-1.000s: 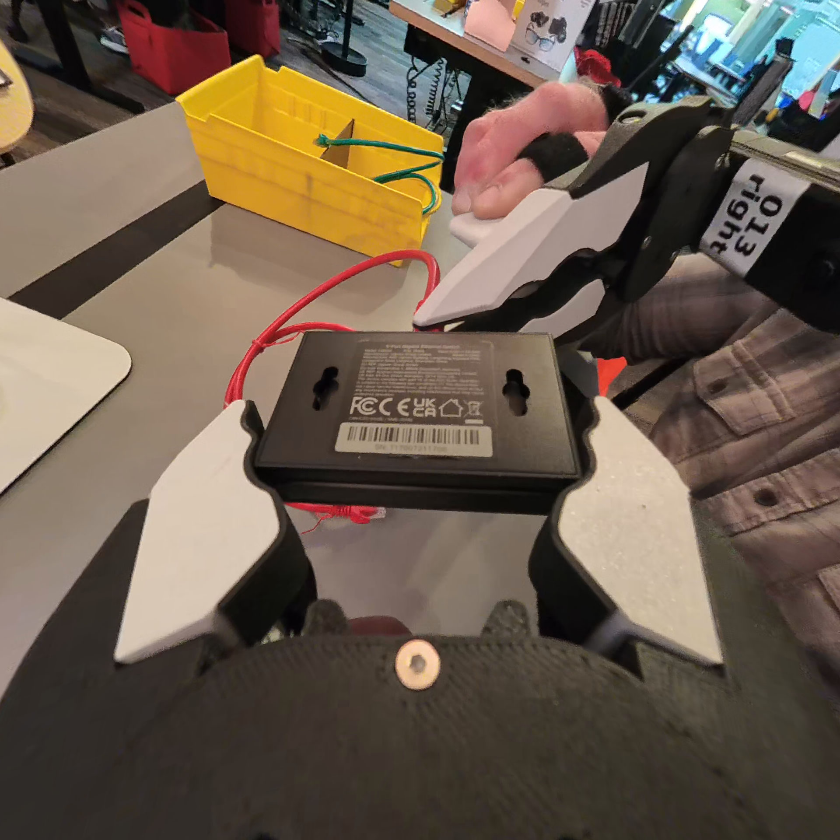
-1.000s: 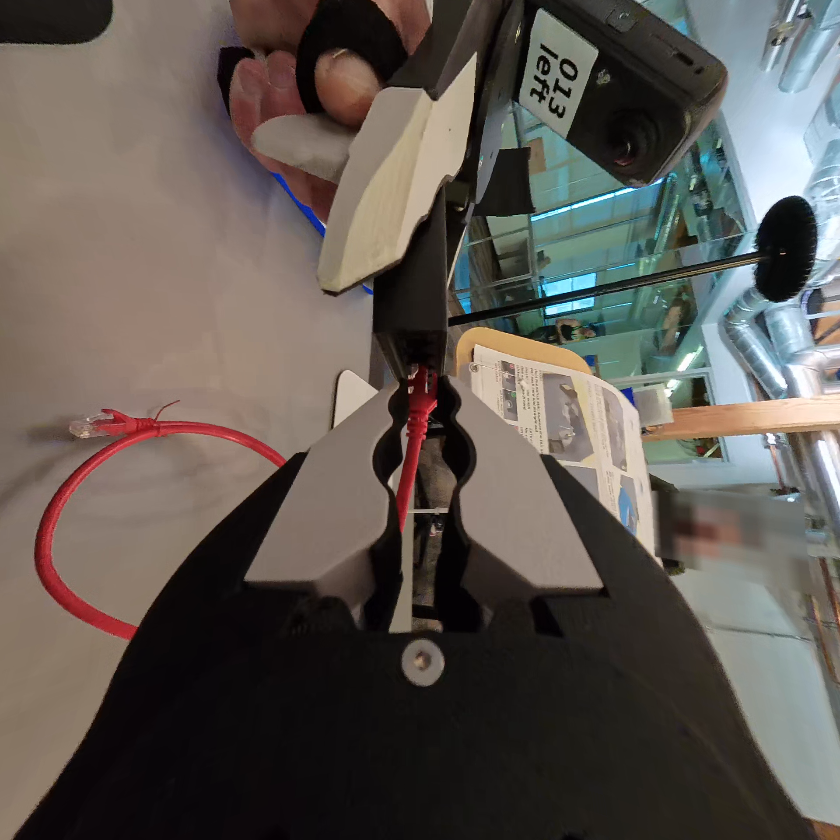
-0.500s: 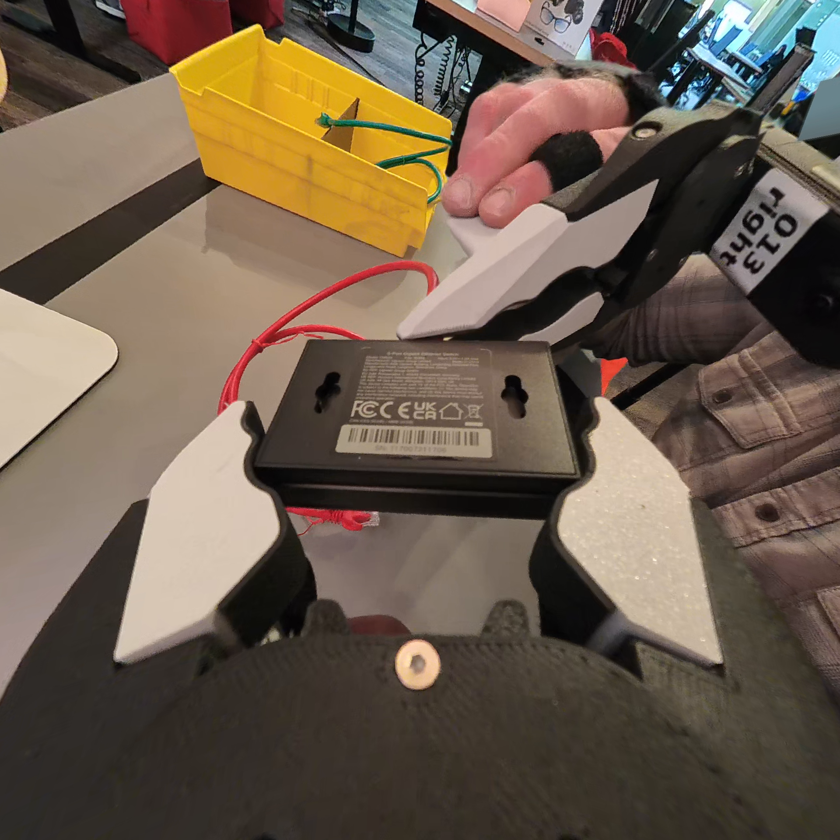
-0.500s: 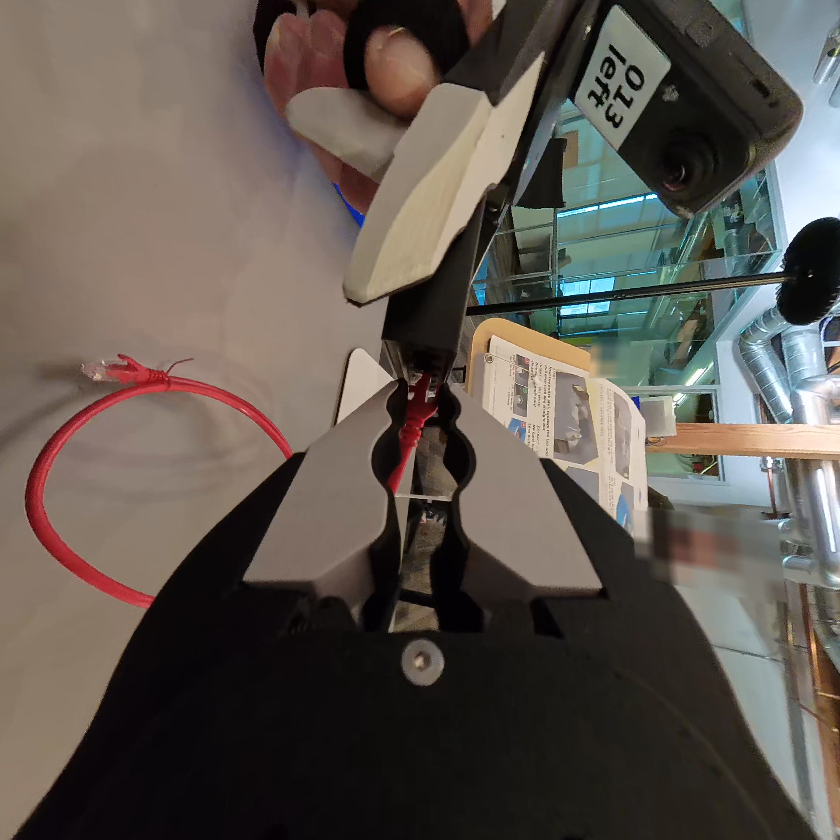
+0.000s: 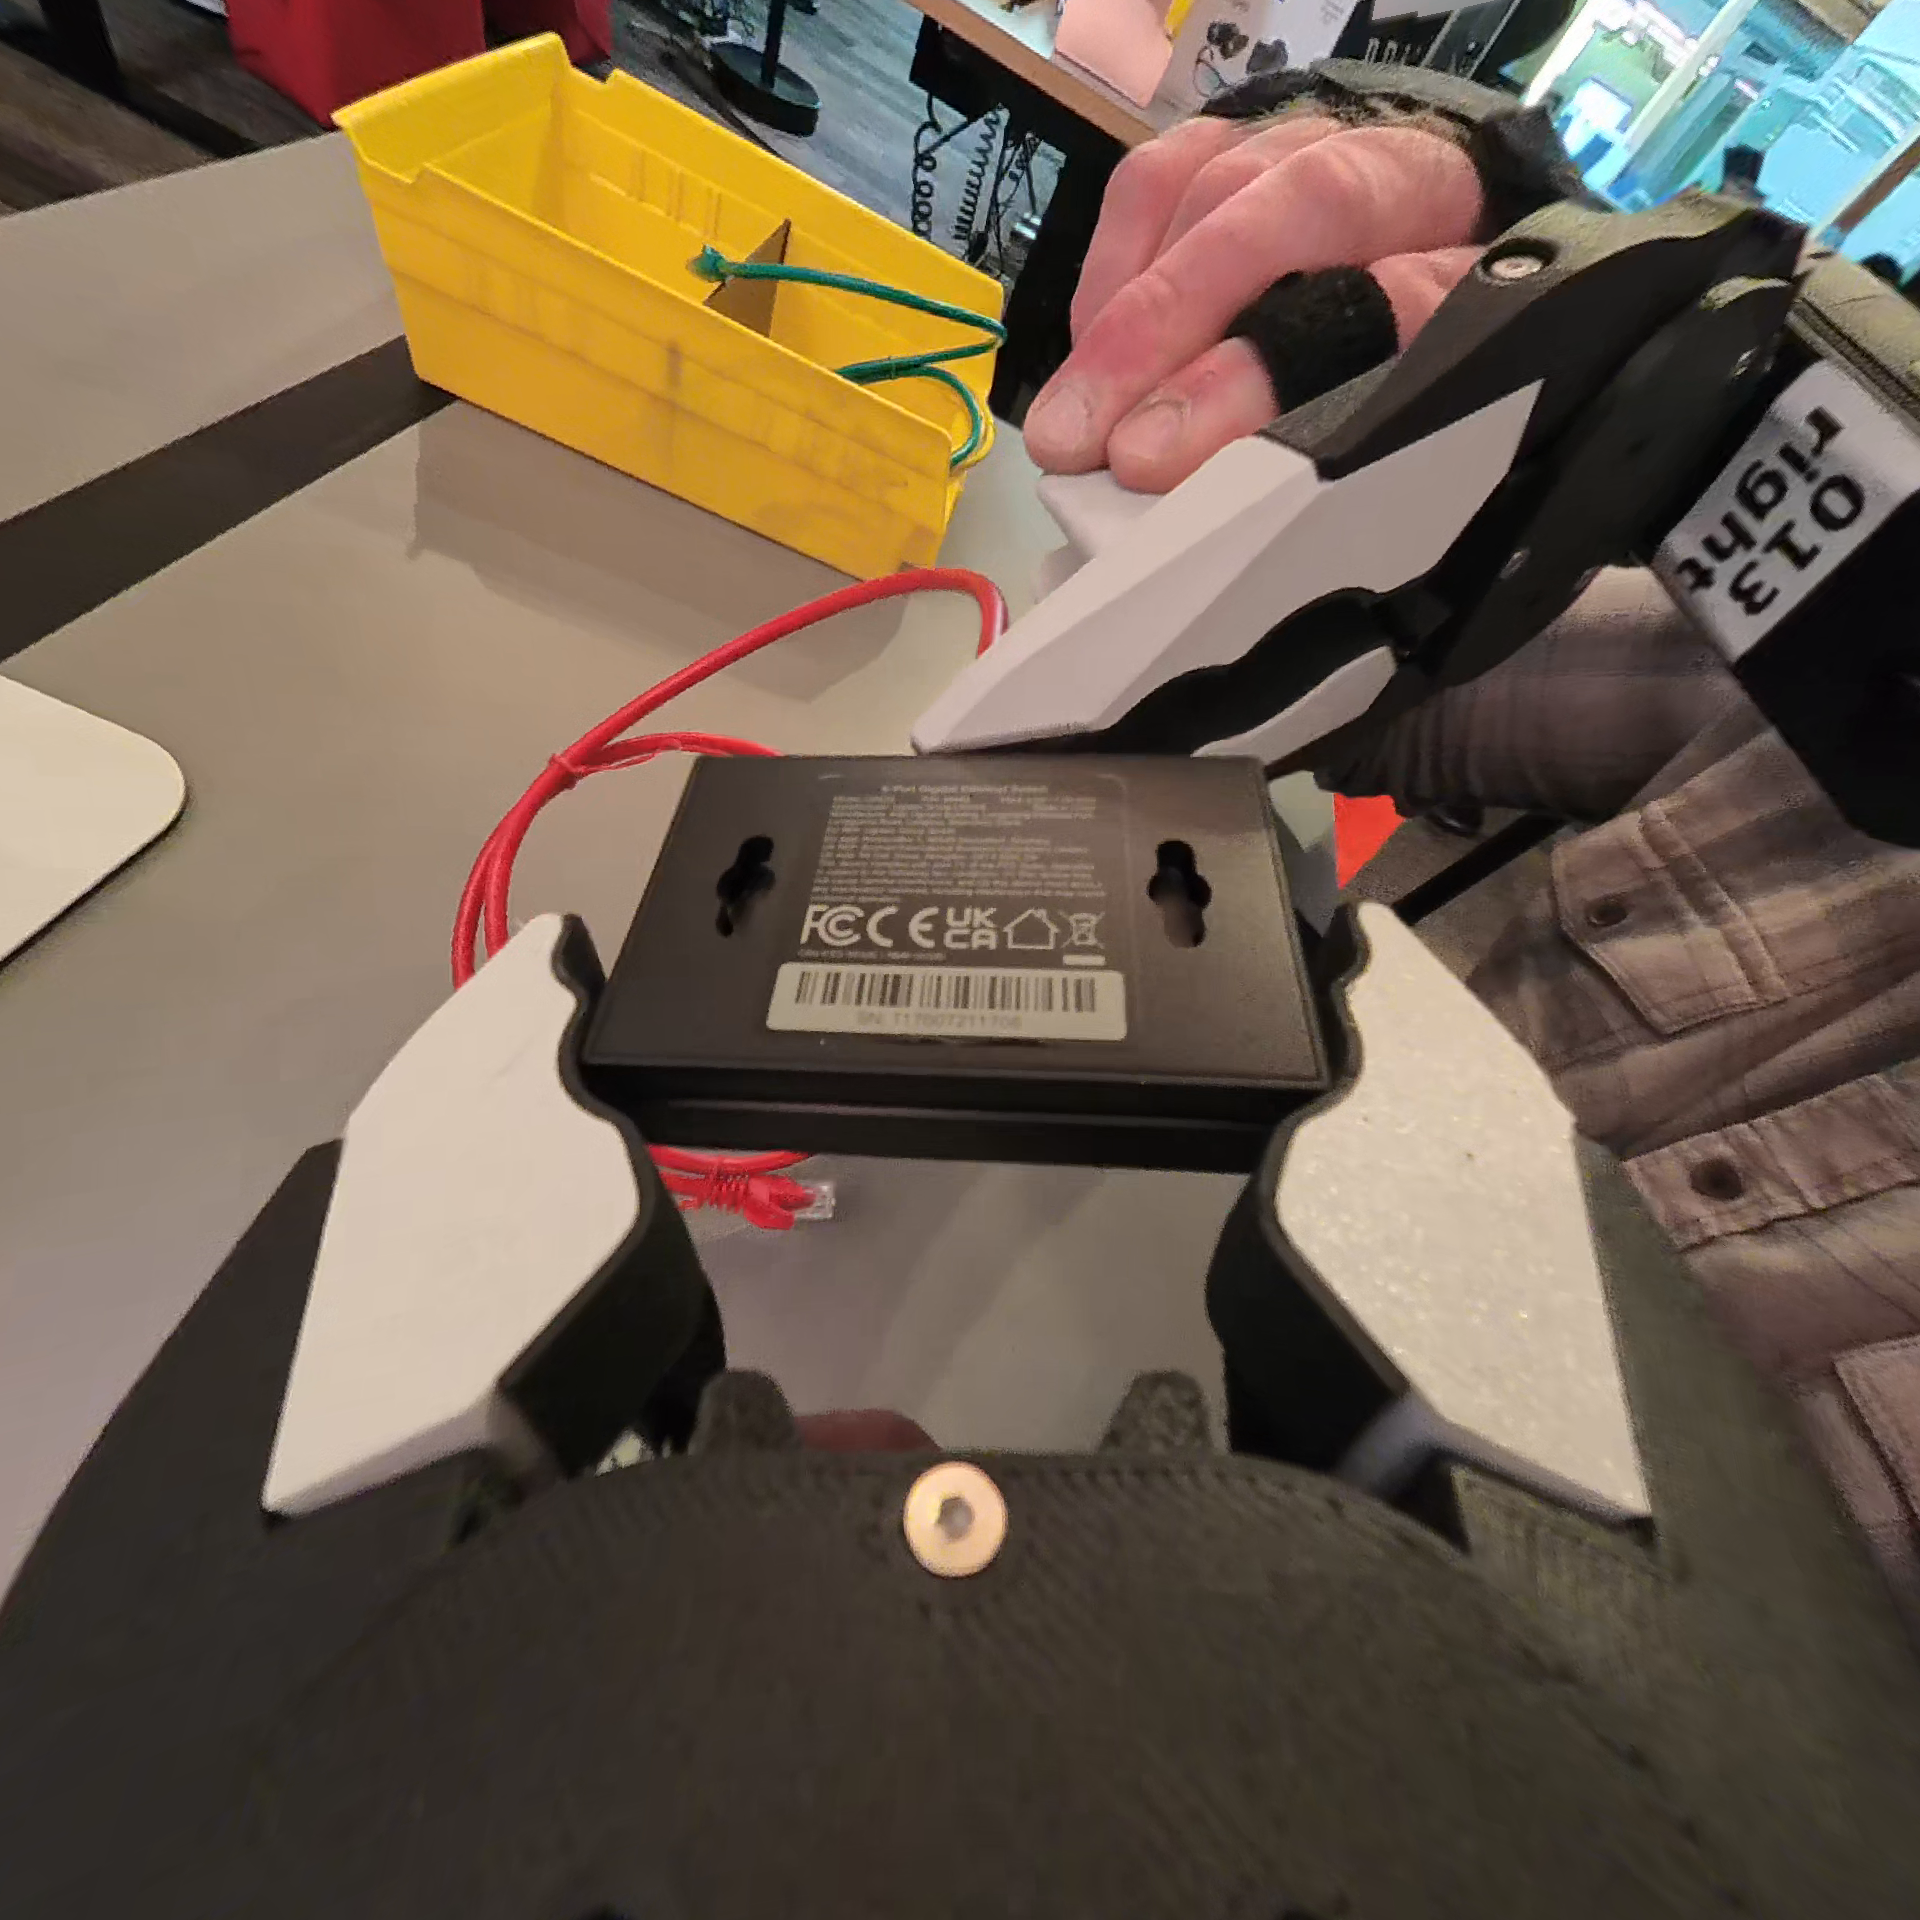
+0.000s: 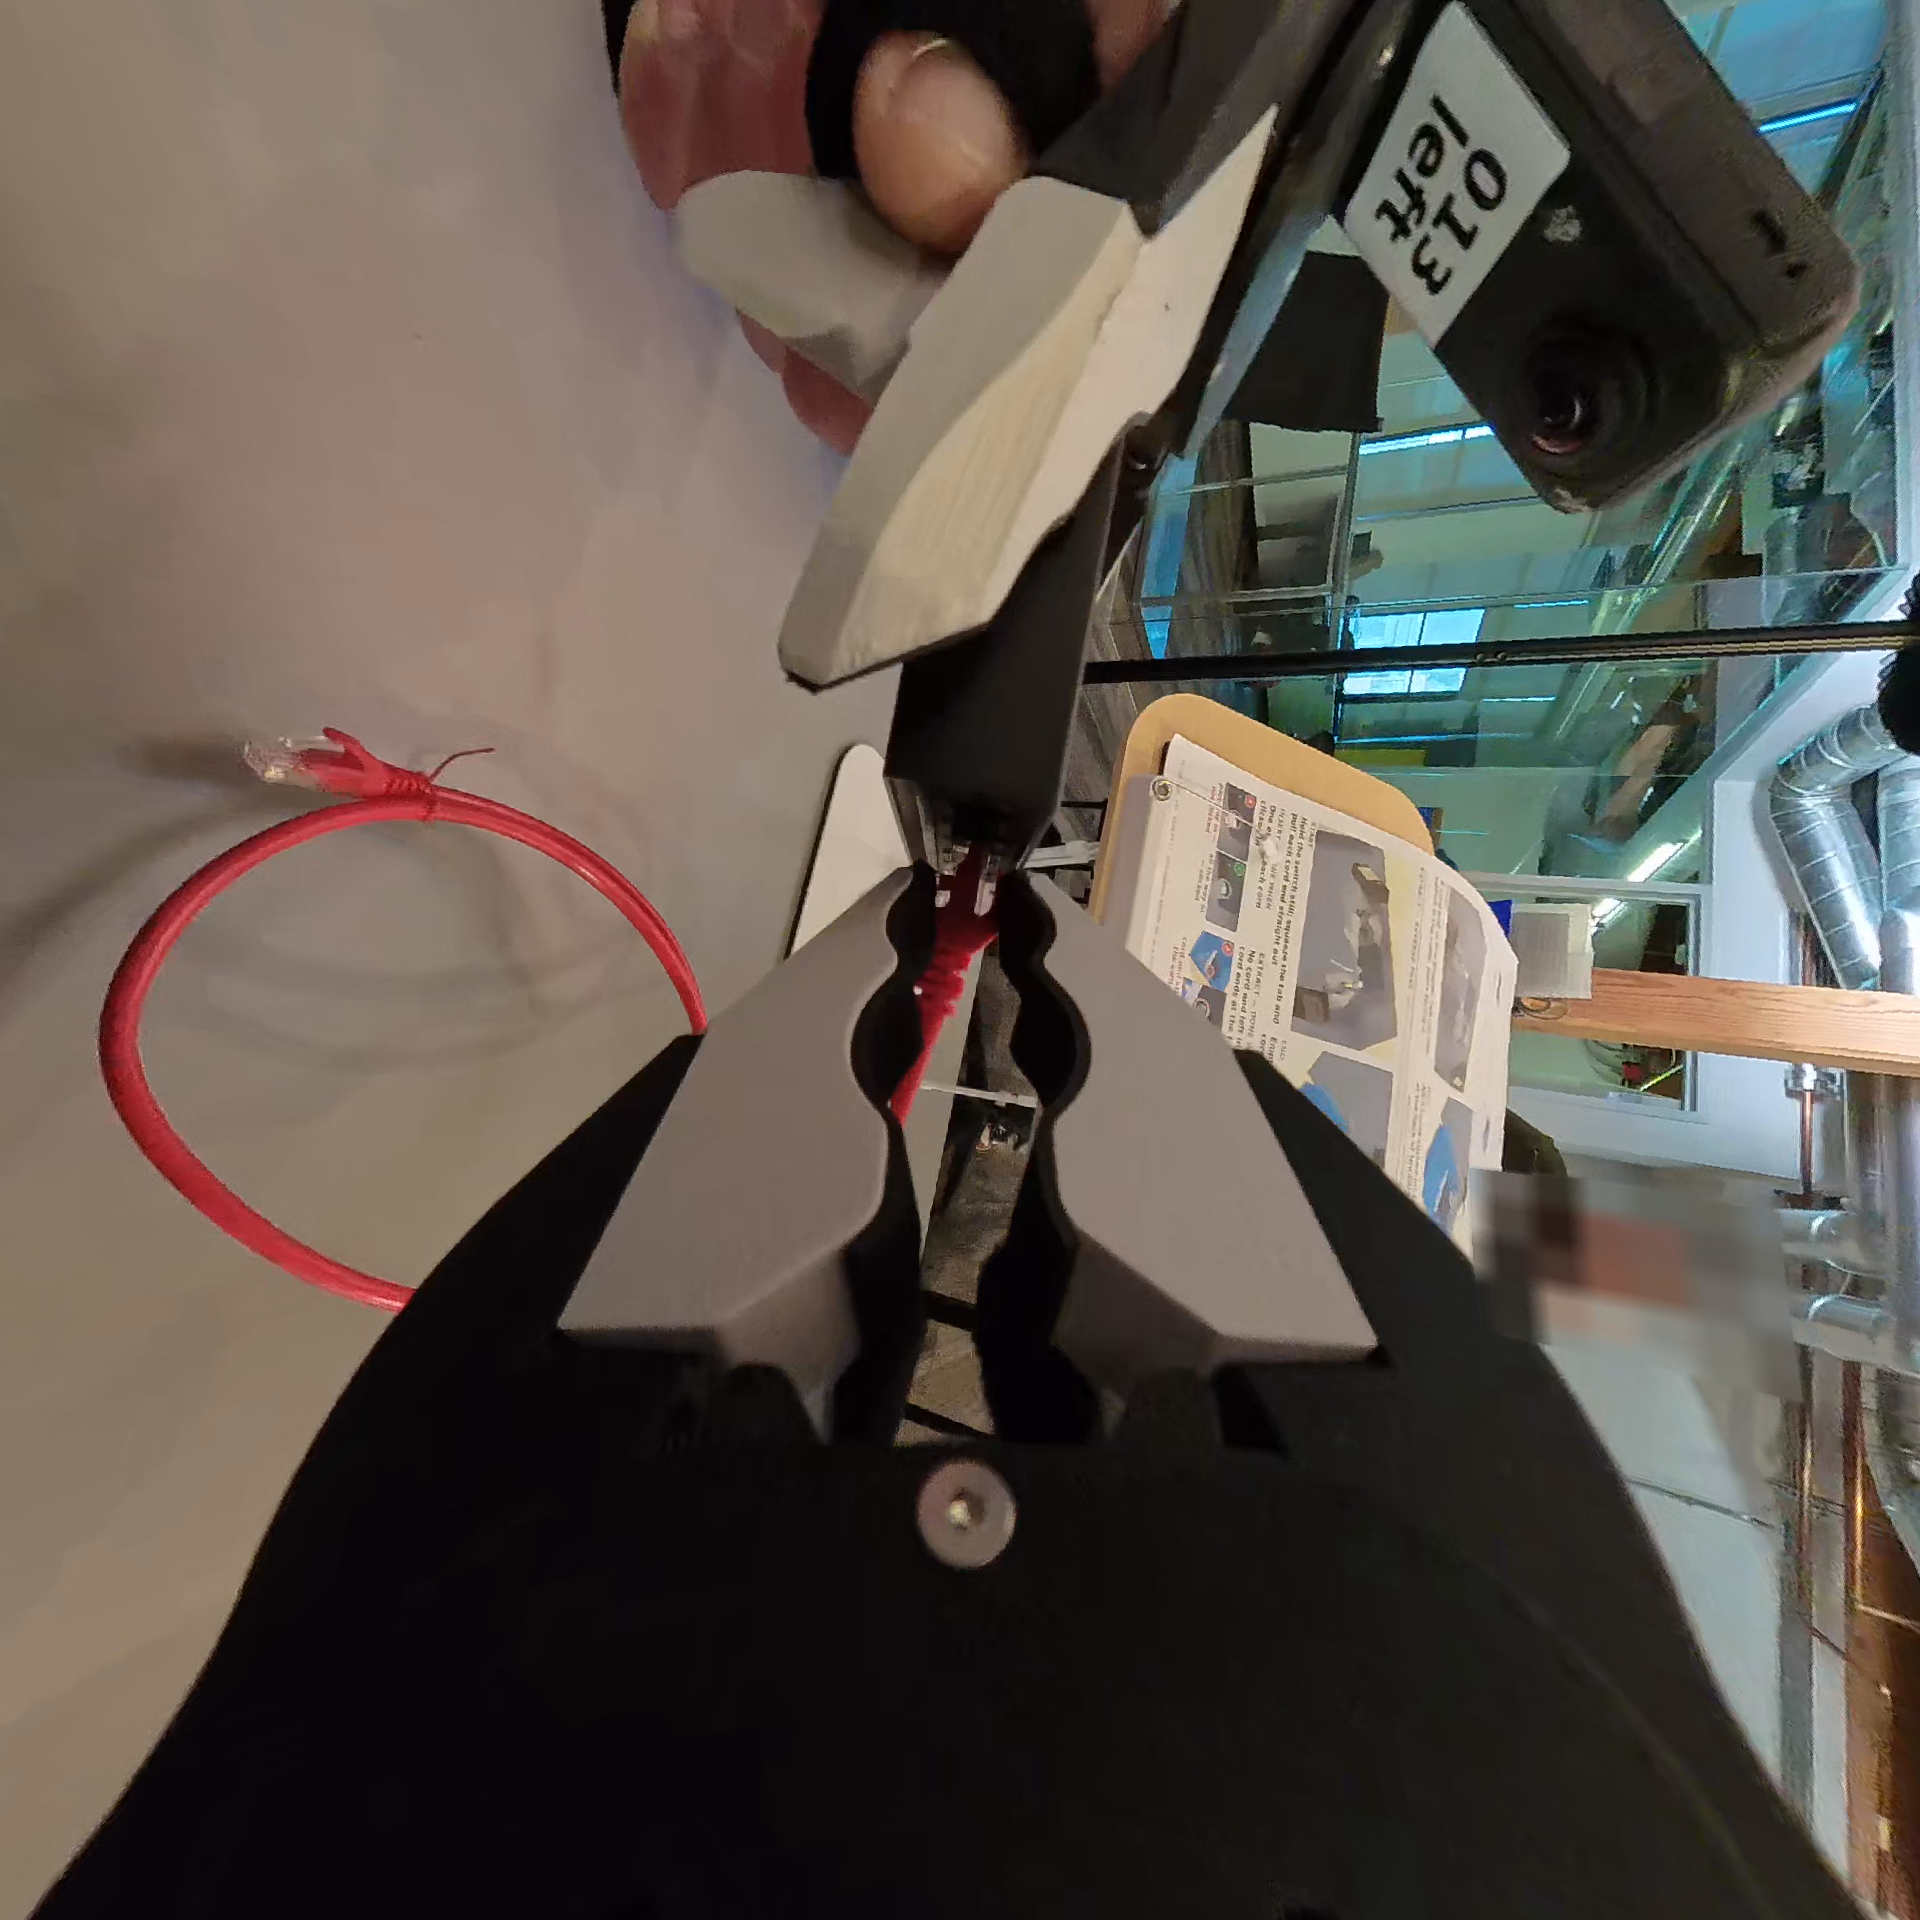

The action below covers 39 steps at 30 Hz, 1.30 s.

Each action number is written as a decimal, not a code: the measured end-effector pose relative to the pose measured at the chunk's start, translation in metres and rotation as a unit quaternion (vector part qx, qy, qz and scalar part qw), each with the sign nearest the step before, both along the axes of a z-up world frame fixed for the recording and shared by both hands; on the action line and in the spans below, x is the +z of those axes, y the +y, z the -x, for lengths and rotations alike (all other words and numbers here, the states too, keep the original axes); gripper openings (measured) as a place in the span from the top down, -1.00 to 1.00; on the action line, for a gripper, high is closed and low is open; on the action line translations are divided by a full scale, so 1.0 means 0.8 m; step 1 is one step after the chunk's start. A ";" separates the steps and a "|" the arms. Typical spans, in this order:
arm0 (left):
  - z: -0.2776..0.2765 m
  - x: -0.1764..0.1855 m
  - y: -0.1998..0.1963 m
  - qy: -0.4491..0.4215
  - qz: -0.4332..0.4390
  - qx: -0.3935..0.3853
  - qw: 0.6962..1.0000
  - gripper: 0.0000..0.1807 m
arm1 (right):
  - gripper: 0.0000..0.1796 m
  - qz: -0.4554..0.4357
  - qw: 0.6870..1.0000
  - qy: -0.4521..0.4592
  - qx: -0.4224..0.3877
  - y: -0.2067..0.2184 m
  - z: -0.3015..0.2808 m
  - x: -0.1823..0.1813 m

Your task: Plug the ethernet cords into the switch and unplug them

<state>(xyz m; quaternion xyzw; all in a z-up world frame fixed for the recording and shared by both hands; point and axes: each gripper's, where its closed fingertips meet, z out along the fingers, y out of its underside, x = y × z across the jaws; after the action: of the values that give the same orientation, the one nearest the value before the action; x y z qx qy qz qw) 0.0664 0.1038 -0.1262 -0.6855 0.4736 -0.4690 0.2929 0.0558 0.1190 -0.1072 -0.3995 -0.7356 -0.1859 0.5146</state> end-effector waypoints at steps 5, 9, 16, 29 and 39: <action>-0.003 0.001 -0.010 -0.005 0.005 -0.013 1.000 -0.40 | 0.89 0.021 1.000 0.007 0.010 -0.009 -0.004 0.002; -0.003 -0.002 -0.008 0.005 0.008 -0.005 1.000 -0.40 | 0.88 0.012 1.000 0.001 -0.005 -0.007 -0.005 0.000; -0.002 -0.016 -0.011 0.065 -0.007 -0.013 0.998 -0.40 | 0.88 -0.025 0.995 -0.096 -0.014 -0.006 -0.013 -0.011; 0.039 -0.005 0.032 0.034 -0.058 0.041 0.997 -0.40 | 0.88 0.068 0.995 0.051 -0.049 0.007 -0.099 0.034; 0.001 0.029 0.049 -0.059 -0.117 -0.047 0.990 -0.40 | 0.88 0.068 0.987 0.091 -0.118 0.022 -0.150 0.080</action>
<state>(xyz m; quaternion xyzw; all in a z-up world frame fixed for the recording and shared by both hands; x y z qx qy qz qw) 0.0655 0.1428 -0.1034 -0.5947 0.5387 -0.4634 0.3761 0.1762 0.1368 -0.0433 -0.5325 -0.6445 -0.1577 0.5256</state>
